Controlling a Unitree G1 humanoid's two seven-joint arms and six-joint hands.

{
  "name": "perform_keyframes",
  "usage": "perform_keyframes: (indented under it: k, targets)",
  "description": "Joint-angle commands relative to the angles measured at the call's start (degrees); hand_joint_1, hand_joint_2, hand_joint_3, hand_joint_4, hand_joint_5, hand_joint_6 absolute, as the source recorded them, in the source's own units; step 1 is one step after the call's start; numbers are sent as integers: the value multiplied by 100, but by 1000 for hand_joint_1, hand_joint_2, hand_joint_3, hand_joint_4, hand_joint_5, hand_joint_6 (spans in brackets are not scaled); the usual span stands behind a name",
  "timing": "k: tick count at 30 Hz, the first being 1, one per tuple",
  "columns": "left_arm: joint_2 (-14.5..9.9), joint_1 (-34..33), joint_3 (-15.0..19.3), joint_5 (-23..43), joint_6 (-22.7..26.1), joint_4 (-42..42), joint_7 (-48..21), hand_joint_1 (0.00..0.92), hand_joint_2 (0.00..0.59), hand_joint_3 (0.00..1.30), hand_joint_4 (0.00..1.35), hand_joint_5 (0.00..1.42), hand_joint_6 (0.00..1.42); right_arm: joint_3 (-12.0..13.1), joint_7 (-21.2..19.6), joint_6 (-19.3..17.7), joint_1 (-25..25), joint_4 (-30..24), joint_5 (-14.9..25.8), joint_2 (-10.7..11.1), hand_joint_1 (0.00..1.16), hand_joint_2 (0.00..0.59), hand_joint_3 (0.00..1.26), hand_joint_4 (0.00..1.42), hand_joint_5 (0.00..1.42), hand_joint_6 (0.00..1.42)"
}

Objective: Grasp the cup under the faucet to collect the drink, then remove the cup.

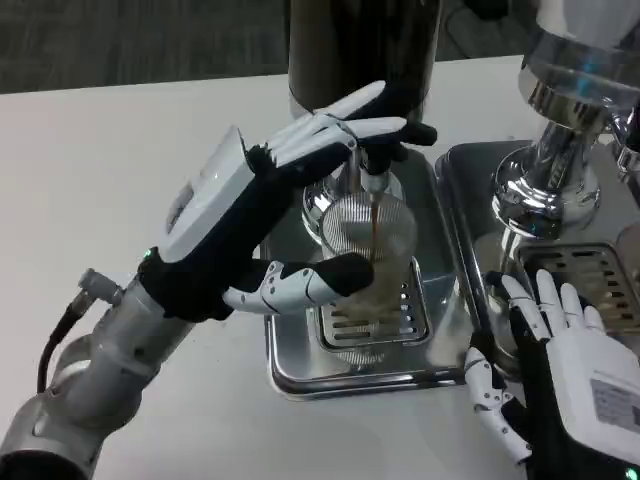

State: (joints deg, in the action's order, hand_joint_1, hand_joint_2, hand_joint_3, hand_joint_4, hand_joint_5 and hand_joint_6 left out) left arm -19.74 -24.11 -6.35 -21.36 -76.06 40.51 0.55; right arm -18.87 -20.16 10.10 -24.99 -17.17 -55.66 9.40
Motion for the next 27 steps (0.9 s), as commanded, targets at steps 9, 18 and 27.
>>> perform_keyframes:
  k: [9,18,27]
  targets:
    - [-113,325,-157,-246,-118,-267,-122,0,172,343,137,408,326,238,-20,-312,-7,-2,897,-136,63,485,124,0,0,17]
    - [-116,309,-152,-265,-104,-248,-102,0,175,346,137,409,328,456,429,-427,590,382,1803,-234,188,385,41,0,0,61]
    - [-98,335,-167,-262,-74,-286,-80,0,177,350,137,409,331,598,939,-173,1343,601,2151,-282,299,319,0,0,0,68]
